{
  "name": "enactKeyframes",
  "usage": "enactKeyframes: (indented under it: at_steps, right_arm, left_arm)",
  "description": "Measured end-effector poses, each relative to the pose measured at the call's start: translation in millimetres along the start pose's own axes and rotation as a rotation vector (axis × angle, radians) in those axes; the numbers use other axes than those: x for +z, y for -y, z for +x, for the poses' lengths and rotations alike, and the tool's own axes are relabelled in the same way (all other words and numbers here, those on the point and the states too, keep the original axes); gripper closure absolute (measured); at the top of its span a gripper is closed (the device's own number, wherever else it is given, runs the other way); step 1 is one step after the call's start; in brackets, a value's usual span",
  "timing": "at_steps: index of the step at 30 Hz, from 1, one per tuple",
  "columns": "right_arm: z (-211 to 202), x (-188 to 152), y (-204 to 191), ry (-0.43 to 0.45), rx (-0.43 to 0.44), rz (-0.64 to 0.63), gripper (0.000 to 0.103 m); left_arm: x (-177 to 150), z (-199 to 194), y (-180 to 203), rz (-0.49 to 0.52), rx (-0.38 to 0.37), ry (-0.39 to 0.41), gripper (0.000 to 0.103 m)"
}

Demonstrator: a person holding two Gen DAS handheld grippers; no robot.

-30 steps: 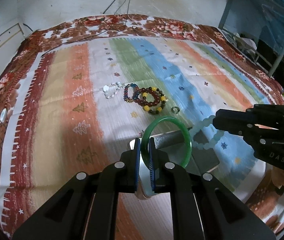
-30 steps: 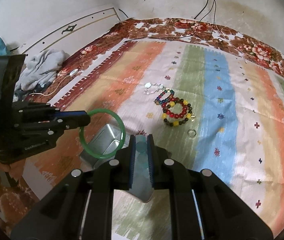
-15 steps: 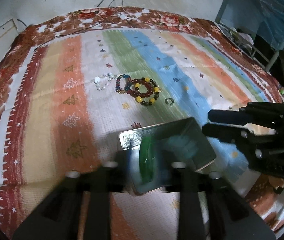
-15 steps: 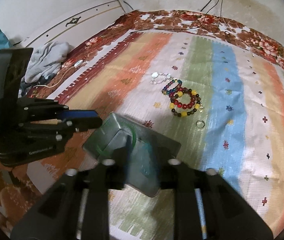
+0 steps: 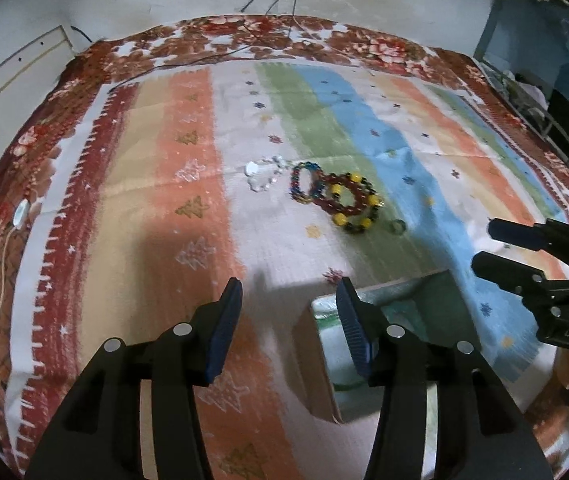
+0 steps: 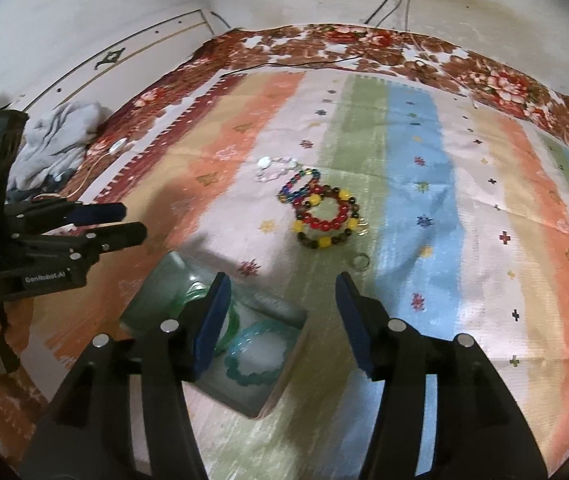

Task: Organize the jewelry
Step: 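Open left tool over tin dropping bangle while right tool releases blue bracelet, then move both open tools back over the remaining bracelets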

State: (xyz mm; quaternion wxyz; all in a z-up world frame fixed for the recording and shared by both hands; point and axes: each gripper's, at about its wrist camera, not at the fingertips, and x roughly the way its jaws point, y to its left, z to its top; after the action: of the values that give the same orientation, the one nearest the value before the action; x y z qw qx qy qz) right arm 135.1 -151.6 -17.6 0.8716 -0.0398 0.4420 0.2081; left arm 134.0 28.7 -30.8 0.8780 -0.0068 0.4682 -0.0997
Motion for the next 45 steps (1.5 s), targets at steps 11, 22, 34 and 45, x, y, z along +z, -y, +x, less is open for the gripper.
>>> enactKeyframes:
  at_steps: [11,22,34,45]
  right_arm:
    - [25.0,17.0,23.2,-0.007,-0.088,0.019,0.036]
    - [49.1,34.1,45.2,-0.014,-0.134,0.044,0.036]
    - [73.8,47.3,59.4,-0.041,-0.136,0.044,0.035]
    - [100.5,55.9,73.9,-0.08,-0.141,0.037,0.035]
  left_arm:
    - [28.2,15.4,-28.5,-0.032,0.069,-0.004,0.05]
    - [54.7,42.3,-25.2,0.023,0.103,-0.005,0.05]
    - [78.3,79.5,-35.9,0.012,0.109,-0.012,0.049]
    - [92.1,120.6,-48.2,-0.026,0.081,-0.058,0.049]
